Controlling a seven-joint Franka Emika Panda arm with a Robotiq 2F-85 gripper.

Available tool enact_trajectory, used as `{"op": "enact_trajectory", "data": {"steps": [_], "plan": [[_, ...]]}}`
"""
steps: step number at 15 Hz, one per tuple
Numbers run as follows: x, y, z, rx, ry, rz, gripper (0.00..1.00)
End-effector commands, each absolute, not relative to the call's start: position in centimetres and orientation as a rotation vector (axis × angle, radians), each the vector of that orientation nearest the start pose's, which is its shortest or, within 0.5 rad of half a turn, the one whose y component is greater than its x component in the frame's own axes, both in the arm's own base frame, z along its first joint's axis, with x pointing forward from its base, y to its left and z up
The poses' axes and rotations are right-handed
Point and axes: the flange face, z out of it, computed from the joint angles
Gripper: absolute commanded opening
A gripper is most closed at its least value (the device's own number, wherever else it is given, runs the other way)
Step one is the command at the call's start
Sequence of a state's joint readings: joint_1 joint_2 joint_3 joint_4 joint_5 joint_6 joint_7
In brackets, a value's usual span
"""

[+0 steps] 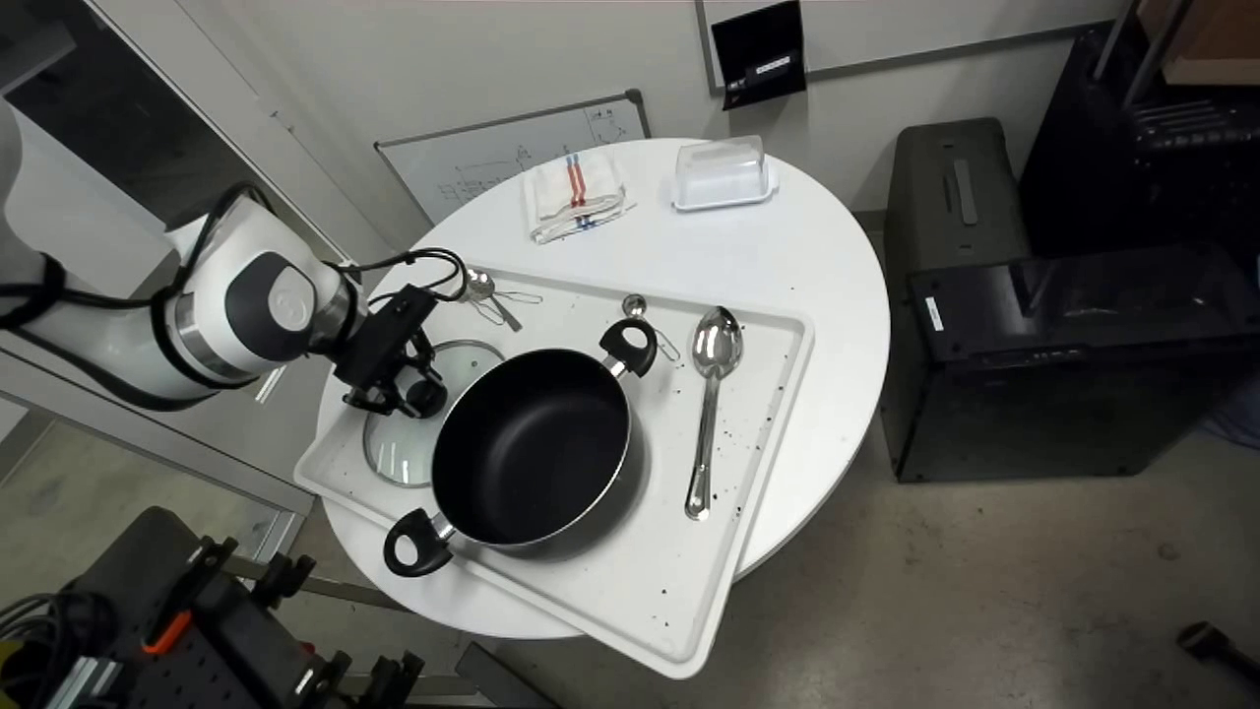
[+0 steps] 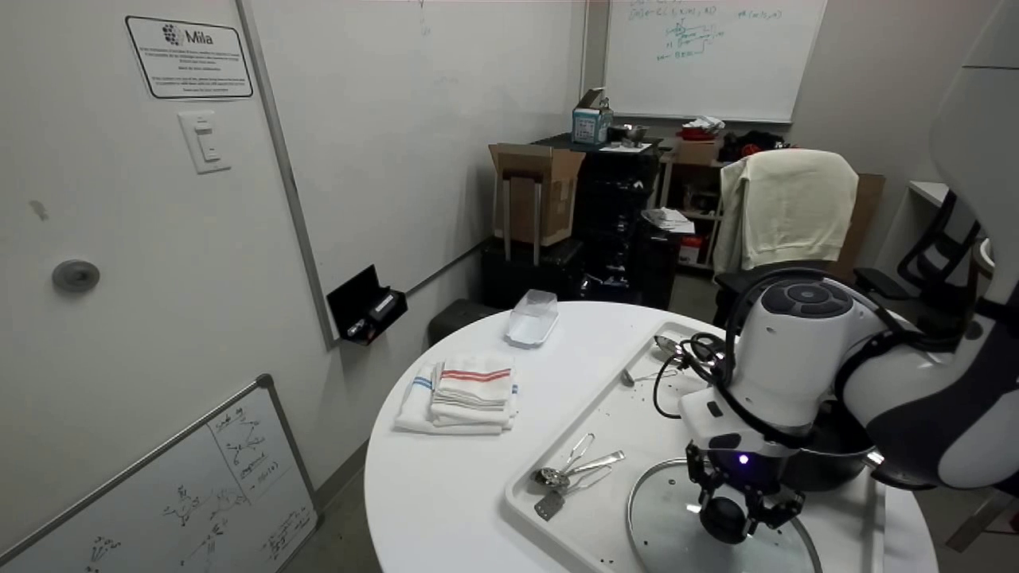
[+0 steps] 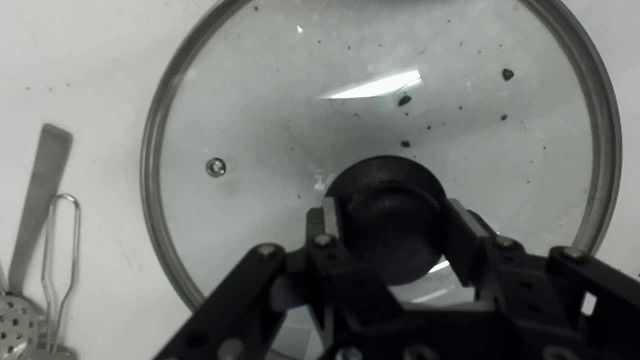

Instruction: Put the glass lid on the black pot.

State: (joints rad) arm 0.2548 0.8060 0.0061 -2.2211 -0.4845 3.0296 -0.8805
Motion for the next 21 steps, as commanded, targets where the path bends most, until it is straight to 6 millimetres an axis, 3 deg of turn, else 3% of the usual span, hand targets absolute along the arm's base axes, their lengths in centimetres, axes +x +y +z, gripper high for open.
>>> {"op": "enact_trajectory", "data": {"steps": [1,12,21], "plan": [[46.7,16.4,1.8,2.119,2.239,0.011,0.25],[47.1,17.9,7.3,2.112,2.261,0.034,0.25],[49.5,17.5,12.2,2.195,2.210,-0.021,0.25]]}}
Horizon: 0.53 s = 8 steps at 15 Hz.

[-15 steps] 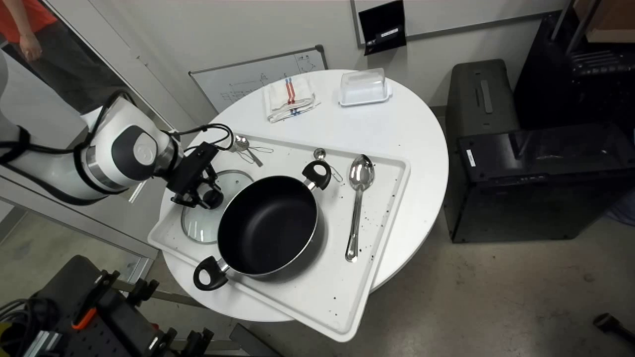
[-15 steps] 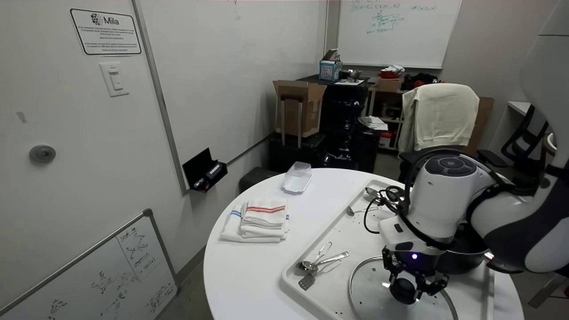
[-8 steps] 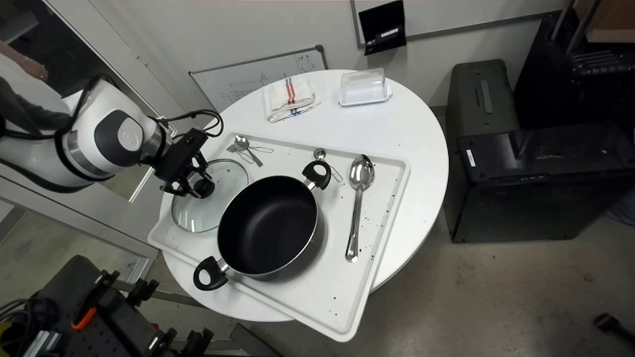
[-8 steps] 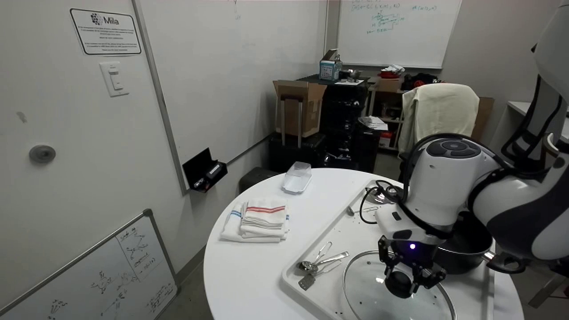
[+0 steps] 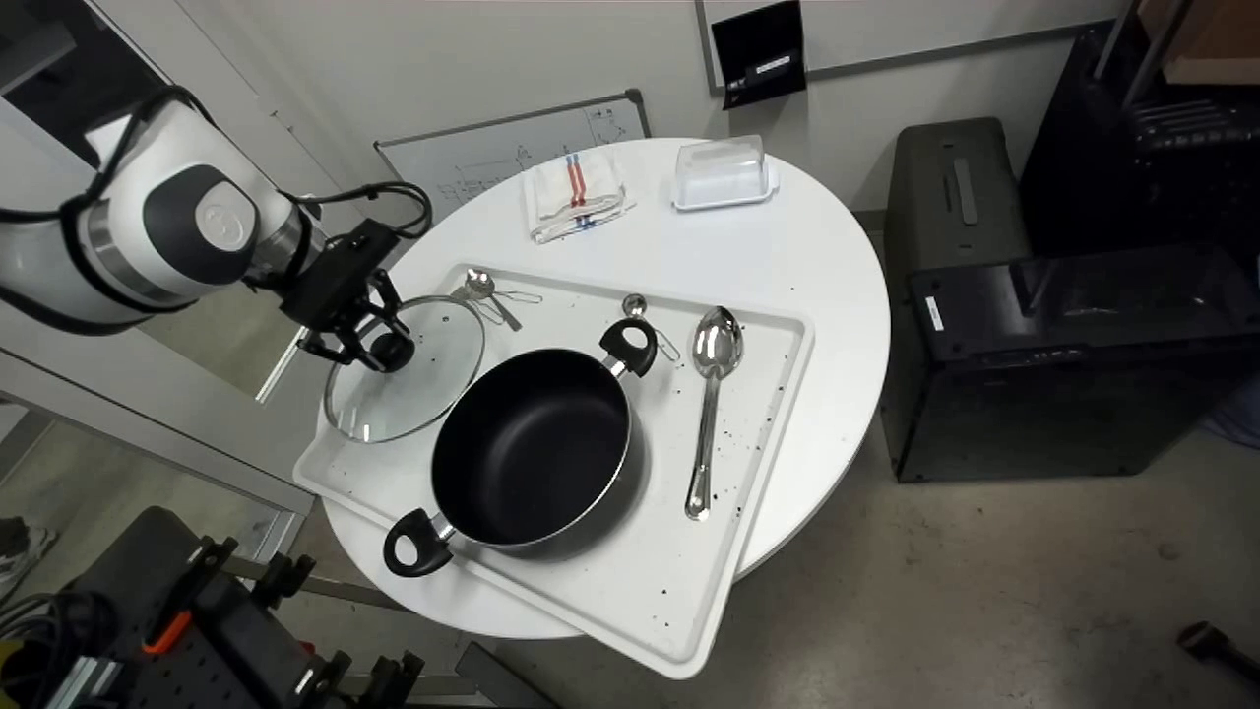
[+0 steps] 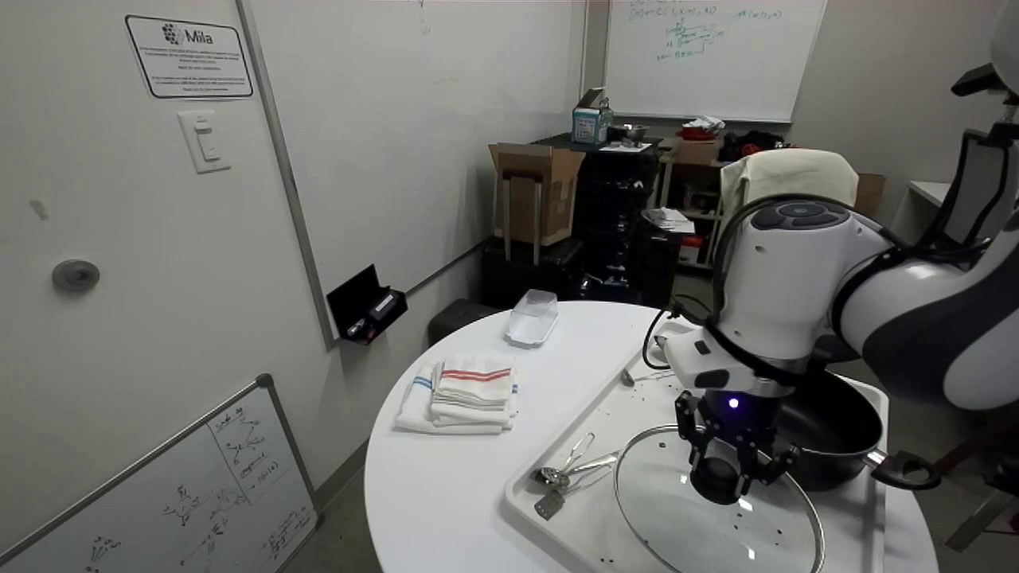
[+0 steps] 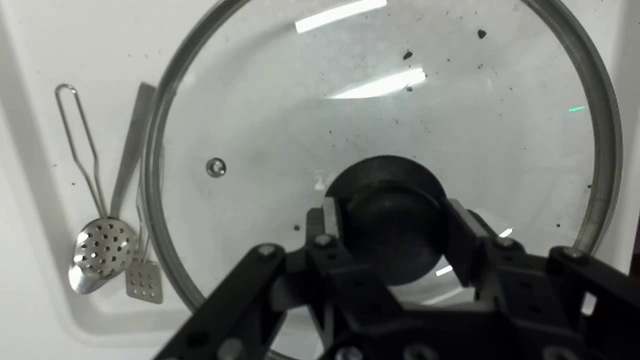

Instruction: Put the glass lid on the black pot.

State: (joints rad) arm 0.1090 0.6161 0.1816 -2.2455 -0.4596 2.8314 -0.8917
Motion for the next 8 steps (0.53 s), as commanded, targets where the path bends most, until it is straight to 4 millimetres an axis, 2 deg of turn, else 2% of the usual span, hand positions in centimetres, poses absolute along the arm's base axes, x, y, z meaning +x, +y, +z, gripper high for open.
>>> {"op": "enact_trajectory", "data": {"steps": [1,5,8], "plan": [[49.7,17.3,12.8,2.206,2.207,-0.025,0.25],[50.5,16.2,14.4,2.245,2.174,-0.040,0.25],[51.2,14.4,15.1,2.289,2.131,-0.051,0.25]]}}
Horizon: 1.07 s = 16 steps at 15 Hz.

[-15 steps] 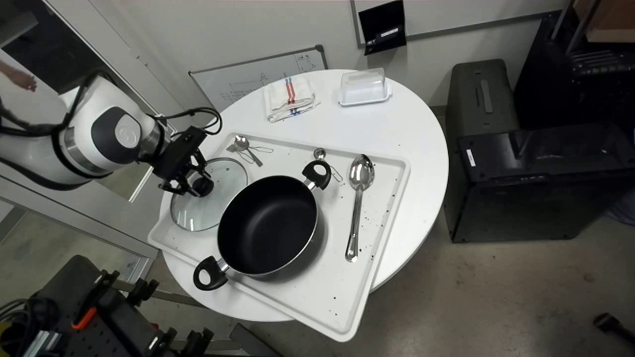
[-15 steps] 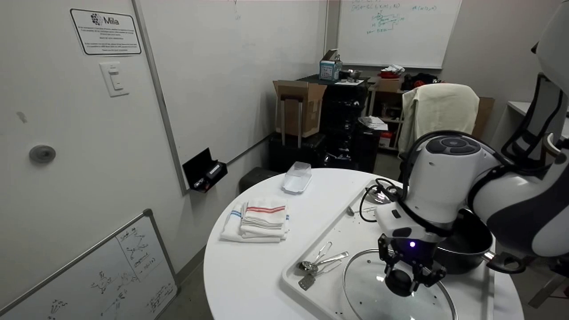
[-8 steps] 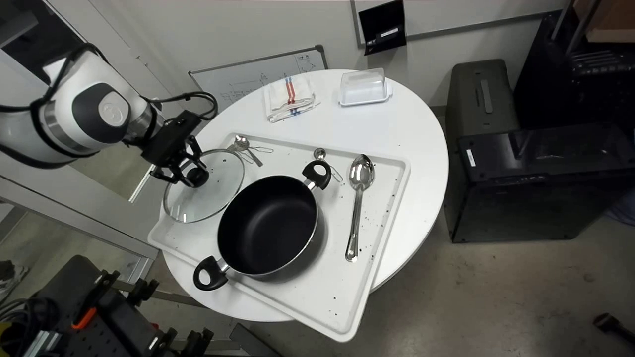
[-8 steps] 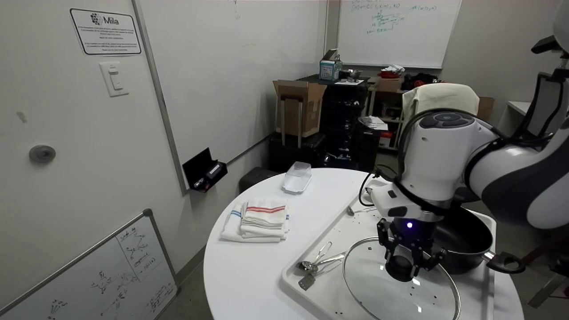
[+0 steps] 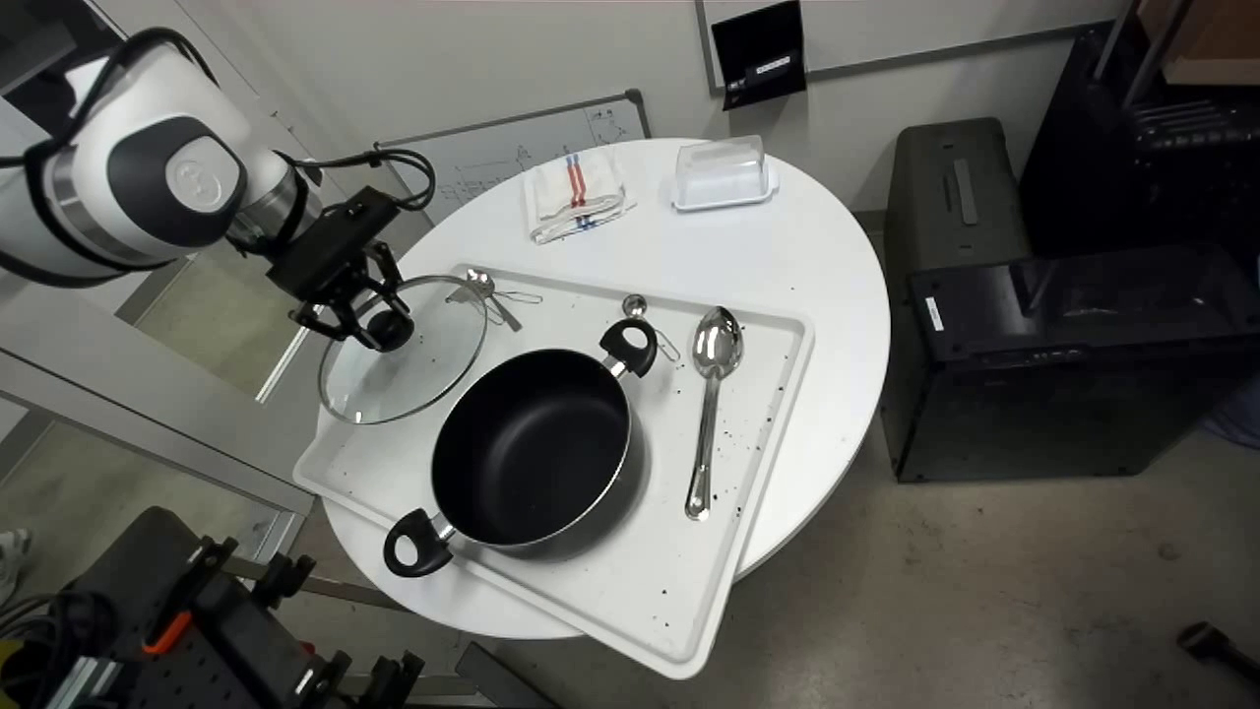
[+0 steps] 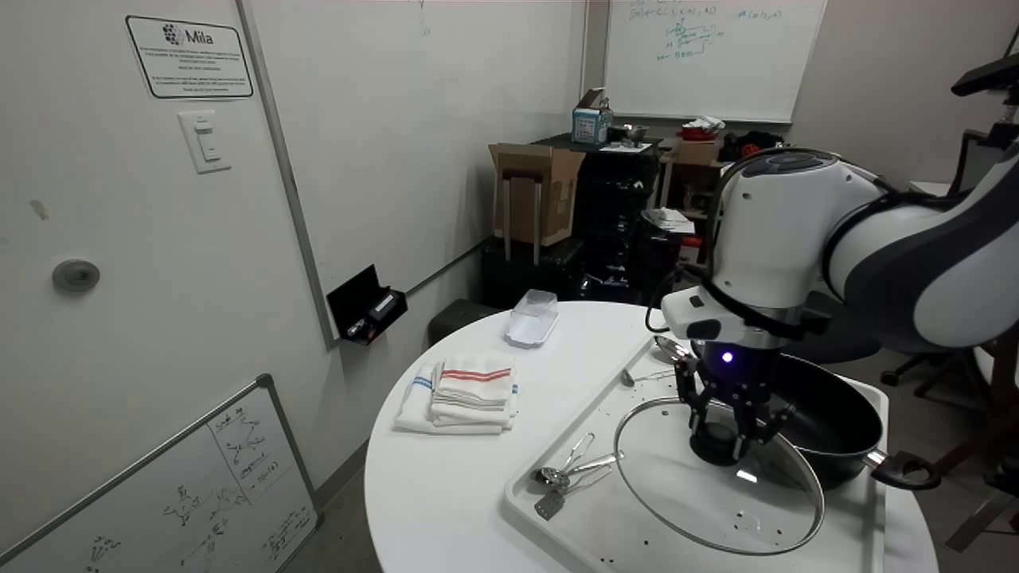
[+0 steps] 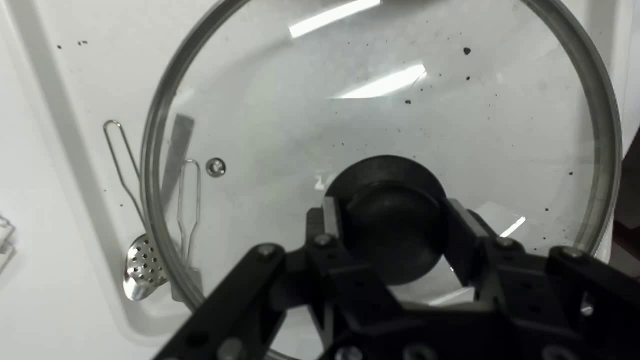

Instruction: Put the glass lid on the black pot.

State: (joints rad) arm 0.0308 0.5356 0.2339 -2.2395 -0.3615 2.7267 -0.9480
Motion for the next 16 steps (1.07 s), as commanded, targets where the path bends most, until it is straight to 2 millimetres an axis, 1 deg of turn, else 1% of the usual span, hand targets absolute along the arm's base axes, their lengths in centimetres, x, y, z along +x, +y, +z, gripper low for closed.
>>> {"op": "enact_trajectory", "data": {"steps": [1,5,11,16], "plan": [[51.3,13.7,15.3,-2.324,-2.135,0.057,0.25],[52.0,10.5,15.9,-2.380,-2.089,0.059,0.25],[52.9,5.1,15.6,-2.490,-1.987,0.064,0.25],[53.1,1.2,15.5,-2.569,-1.907,0.045,0.25]]}}
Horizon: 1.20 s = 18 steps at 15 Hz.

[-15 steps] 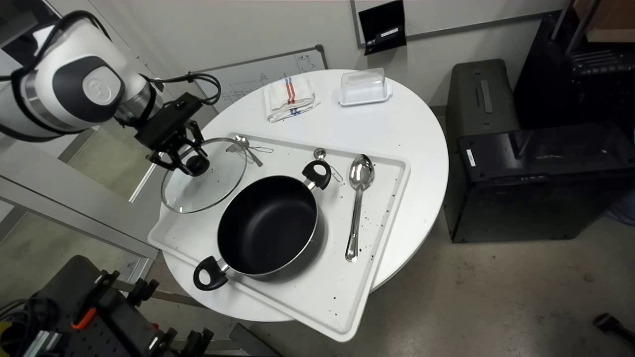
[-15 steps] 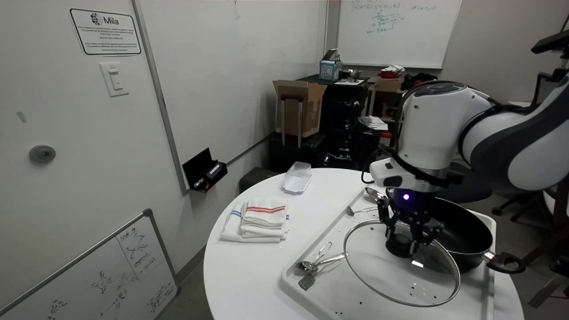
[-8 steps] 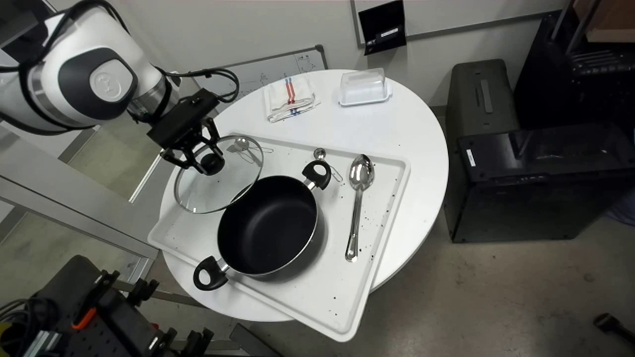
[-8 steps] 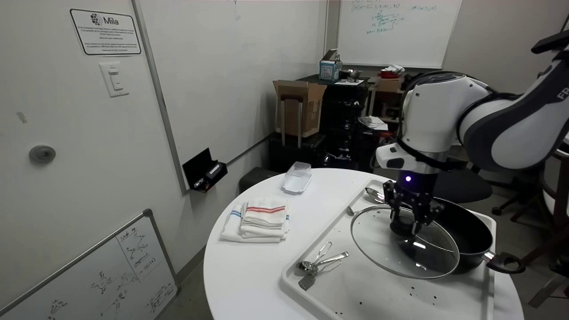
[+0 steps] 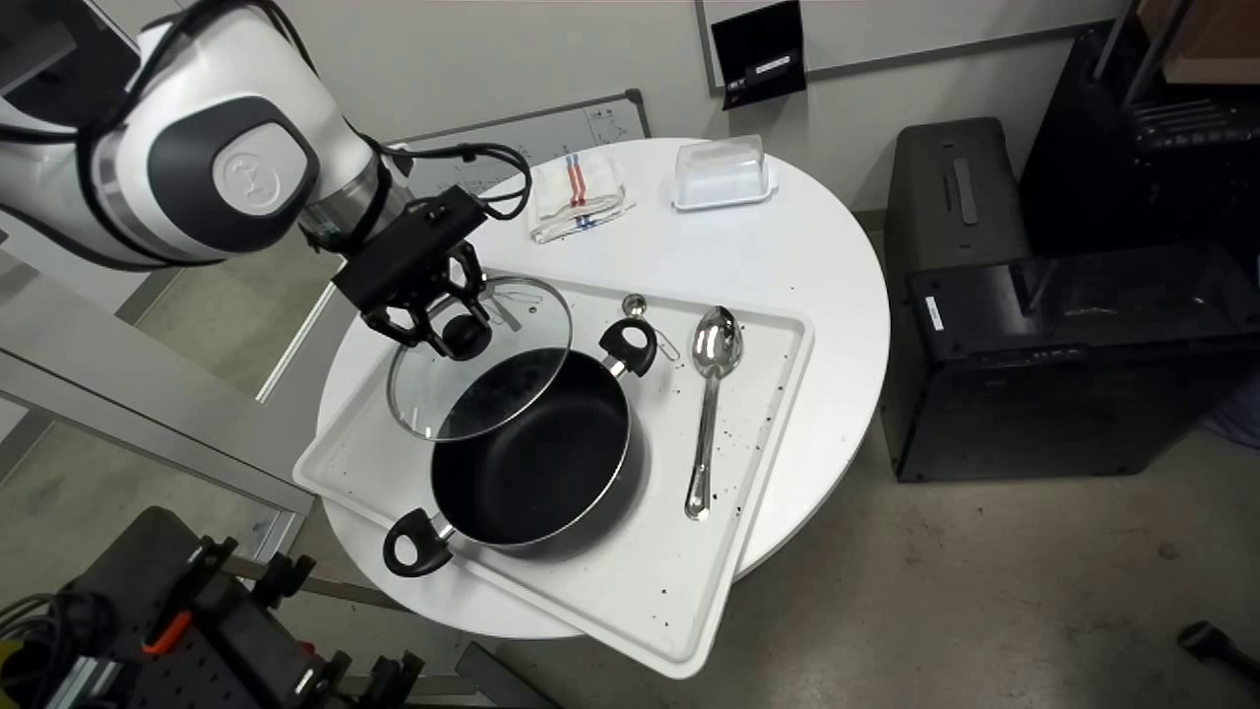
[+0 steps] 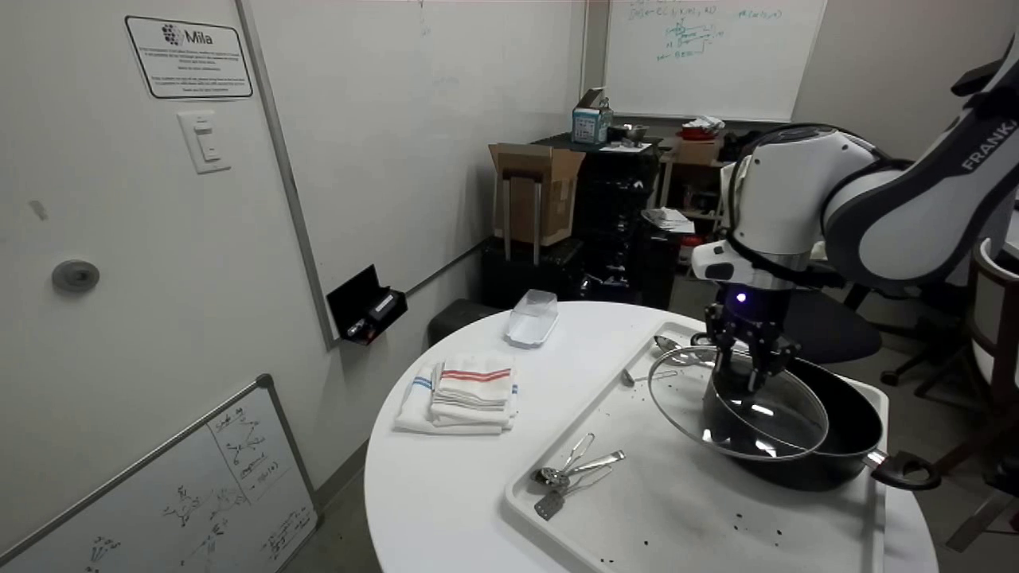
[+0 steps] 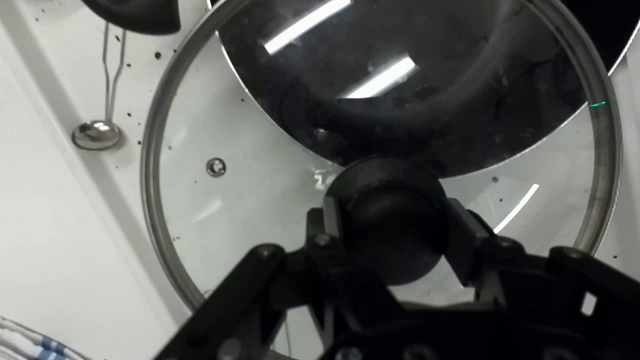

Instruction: Put the glass lid on the black pot.

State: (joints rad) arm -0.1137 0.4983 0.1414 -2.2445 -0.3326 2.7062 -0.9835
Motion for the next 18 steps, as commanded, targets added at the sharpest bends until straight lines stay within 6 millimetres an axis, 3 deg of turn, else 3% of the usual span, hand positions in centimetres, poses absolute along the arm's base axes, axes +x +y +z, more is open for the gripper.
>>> {"op": "enact_trajectory", "data": {"steps": [1,11,18], "plan": [[53.0,0.6,15.6,-2.581,-1.893,0.046,0.25],[50.5,-2.0,15.6,-2.599,-1.805,0.072,0.25],[48.3,-3.8,16.8,-2.651,-1.782,0.094,0.25]]}}
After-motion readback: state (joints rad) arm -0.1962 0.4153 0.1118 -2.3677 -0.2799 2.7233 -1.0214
